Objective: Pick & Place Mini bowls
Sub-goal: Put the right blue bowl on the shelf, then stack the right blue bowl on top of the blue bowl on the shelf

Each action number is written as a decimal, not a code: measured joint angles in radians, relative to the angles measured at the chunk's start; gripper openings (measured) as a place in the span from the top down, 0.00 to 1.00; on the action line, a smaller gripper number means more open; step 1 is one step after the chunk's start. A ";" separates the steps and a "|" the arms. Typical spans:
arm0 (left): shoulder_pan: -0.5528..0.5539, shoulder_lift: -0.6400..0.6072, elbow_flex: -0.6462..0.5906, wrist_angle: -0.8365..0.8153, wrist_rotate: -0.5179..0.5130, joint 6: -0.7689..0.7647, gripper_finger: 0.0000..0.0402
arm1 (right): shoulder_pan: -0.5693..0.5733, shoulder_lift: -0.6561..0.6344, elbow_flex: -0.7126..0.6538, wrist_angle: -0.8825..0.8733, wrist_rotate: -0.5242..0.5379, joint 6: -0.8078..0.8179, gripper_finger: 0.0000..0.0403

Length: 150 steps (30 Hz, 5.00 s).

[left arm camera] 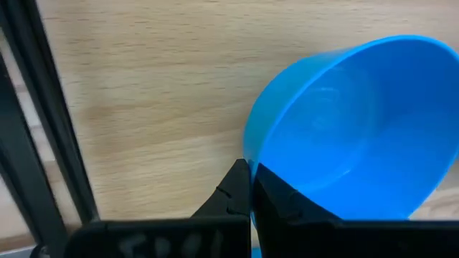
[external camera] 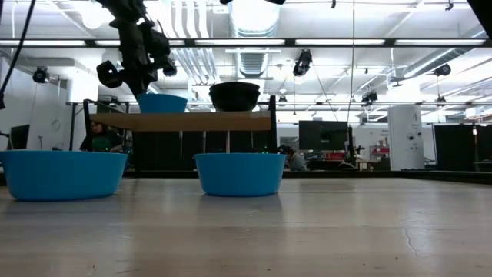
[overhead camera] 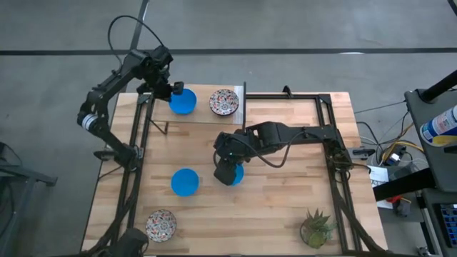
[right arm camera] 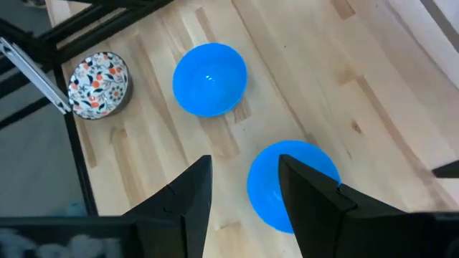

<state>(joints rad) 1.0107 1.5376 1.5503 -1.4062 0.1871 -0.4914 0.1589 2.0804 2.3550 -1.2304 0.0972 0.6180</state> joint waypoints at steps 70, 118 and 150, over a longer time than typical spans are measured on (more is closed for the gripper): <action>-0.434 -0.626 0.000 0.109 0.112 -0.094 0.67 | -0.099 0.000 -0.679 0.174 -0.146 0.522 0.69; -0.807 -0.580 -0.494 0.563 0.191 -0.396 0.67 | -0.125 -0.034 -0.368 0.258 -0.261 0.573 0.98; -0.956 -0.370 -0.540 0.670 0.179 -0.416 0.73 | -0.112 -0.034 -0.380 0.246 -0.280 0.576 0.98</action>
<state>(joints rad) 0.0544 1.1680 1.0107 -0.7361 0.3656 -0.9076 0.0472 2.0468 1.9755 -0.9845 -0.1825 1.1940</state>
